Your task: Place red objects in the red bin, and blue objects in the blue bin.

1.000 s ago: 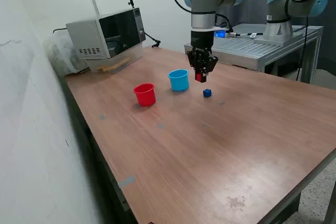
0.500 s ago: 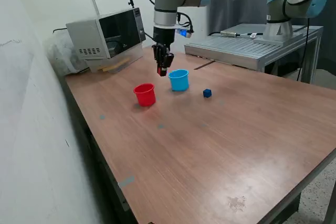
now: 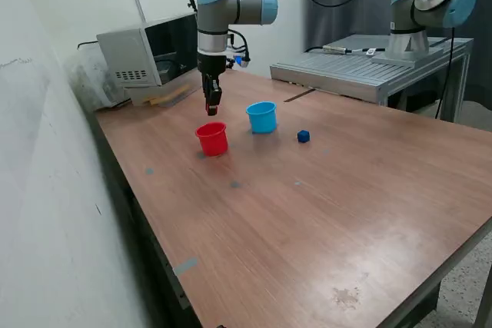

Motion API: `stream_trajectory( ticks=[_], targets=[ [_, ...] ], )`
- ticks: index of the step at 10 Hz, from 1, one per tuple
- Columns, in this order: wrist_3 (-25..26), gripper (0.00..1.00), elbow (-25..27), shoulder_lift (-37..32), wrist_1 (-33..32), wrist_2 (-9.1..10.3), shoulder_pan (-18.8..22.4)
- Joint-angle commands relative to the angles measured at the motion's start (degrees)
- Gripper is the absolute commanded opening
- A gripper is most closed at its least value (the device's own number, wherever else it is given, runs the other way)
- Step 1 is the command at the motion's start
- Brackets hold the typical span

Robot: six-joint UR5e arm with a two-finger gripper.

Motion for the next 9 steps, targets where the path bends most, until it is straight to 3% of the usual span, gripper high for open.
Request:
stream_trajectory(
  ticks=[1,7,8,9],
  targets=[
    [0.09,0.0,-2.28,2.46,1.19,-0.79,-1.7],
    [0.26,0.0,-2.81,3.52,1.28,-0.61,-1.26],
    [0.44,1.0,-2.81,3.52,1.28,-0.61,-1.17],
    [0.52,1.0,-2.63,3.6,1.28,-0.7,-1.0]
  ],
)
